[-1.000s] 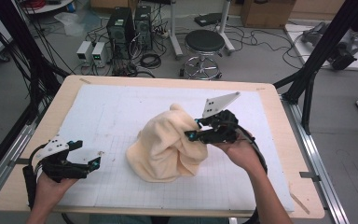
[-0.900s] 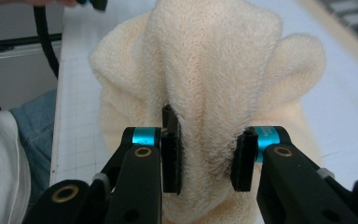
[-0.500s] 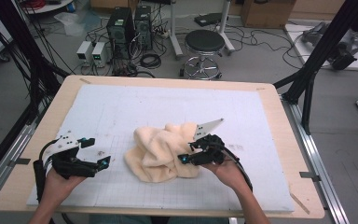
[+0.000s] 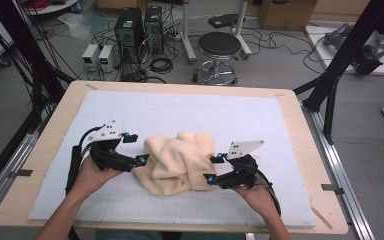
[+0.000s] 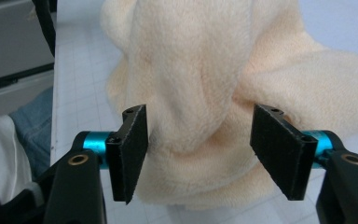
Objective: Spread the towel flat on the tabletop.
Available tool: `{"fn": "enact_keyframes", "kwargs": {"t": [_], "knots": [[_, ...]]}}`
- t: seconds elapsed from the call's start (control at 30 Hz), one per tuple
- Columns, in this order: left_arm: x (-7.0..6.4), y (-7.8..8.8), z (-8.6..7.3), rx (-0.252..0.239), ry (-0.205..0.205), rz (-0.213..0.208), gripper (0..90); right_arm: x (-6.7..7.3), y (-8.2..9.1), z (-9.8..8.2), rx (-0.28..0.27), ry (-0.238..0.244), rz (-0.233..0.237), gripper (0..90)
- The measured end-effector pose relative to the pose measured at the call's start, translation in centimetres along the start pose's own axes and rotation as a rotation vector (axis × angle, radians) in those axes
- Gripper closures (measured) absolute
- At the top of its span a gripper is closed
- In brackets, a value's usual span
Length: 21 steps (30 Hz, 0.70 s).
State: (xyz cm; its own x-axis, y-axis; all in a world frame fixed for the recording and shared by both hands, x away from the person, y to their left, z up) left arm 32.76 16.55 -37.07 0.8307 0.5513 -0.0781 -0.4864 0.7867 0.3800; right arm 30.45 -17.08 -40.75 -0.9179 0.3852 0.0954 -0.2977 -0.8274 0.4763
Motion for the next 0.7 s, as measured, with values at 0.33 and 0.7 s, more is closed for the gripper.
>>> {"fn": "enact_keyframes", "kwargs": {"t": [0.33, 0.7], "knots": [[0.6, -4.8, 1.8, 0.037, 0.025, -0.113, 28.5, 0.5, -0.2, -1.1, 0.031, 0.022, -0.005, 35.1], [0.7, -8.6, -0.9, 0.276, 0.03, -0.236, 44.5, -0.8, -1.7, -2.4, 0.108, -0.023, -0.042, 47.4]]}}
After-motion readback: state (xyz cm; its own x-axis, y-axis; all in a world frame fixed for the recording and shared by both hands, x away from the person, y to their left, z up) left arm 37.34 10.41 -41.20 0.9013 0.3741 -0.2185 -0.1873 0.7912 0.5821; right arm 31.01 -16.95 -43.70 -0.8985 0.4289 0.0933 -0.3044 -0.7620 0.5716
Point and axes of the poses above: each handheld gripper's, and its own axes: y roughly backward along the jaws, z roughly out of its top, x roughly to its left, the point moved 3 cm from there along -y, roughly forward along the jaws, and after that the axes turned 5 degrees about -x, right-handed, at the moved point
